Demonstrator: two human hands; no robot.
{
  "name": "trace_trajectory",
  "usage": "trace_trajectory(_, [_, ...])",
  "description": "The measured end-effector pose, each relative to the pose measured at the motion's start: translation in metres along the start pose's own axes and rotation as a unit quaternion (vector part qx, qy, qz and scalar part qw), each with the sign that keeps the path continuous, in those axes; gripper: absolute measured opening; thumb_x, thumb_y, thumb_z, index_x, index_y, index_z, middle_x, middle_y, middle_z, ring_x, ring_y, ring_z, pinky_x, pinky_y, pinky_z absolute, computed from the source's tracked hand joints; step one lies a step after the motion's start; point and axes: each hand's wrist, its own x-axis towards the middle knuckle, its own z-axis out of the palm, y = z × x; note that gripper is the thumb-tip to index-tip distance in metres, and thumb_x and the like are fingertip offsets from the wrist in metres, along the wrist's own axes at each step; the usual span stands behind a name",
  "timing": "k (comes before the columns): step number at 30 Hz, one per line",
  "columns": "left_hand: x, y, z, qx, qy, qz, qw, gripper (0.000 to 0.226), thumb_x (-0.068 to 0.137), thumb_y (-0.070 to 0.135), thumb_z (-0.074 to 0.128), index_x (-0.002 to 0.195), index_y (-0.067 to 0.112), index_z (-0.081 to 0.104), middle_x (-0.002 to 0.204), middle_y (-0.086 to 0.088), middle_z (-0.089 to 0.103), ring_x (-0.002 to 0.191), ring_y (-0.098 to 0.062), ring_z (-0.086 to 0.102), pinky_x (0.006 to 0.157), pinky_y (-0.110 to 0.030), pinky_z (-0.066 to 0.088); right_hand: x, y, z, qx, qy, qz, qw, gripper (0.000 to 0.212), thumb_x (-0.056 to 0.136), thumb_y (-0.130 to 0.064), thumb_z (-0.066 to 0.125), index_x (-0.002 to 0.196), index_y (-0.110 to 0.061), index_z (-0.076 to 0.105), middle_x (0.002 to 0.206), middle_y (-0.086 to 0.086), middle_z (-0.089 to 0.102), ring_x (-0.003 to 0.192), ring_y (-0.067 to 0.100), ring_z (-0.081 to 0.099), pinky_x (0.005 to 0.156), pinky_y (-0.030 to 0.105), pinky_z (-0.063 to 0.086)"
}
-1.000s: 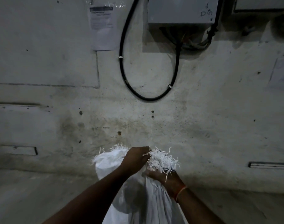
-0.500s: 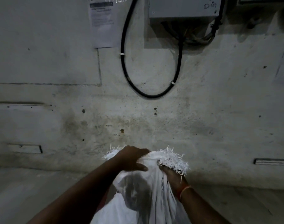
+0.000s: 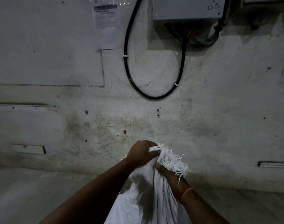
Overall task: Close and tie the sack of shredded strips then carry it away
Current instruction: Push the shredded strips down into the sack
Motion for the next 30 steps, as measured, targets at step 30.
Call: trace_trajectory(30, [0.018, 0.021, -0.005, -0.031, 0.013, -0.023, 0.999, 0.033, 0.080, 0.020, 0.075, 0.113, 0.017, 0.068, 0.112, -0.003, 0.073, 0.105, -0.022, 0.066, 0.080, -0.021, 0.042, 0.002, -0.008, 0.020, -0.093, 0.024, -0.032, 0.995, 0.075, 0.061, -0.048, 0.089, 0.125, -0.016, 0.067, 0.125, -0.002, 0.070, 0.119, 0.013, 0.063, 0.108, 0.032, 0.046])
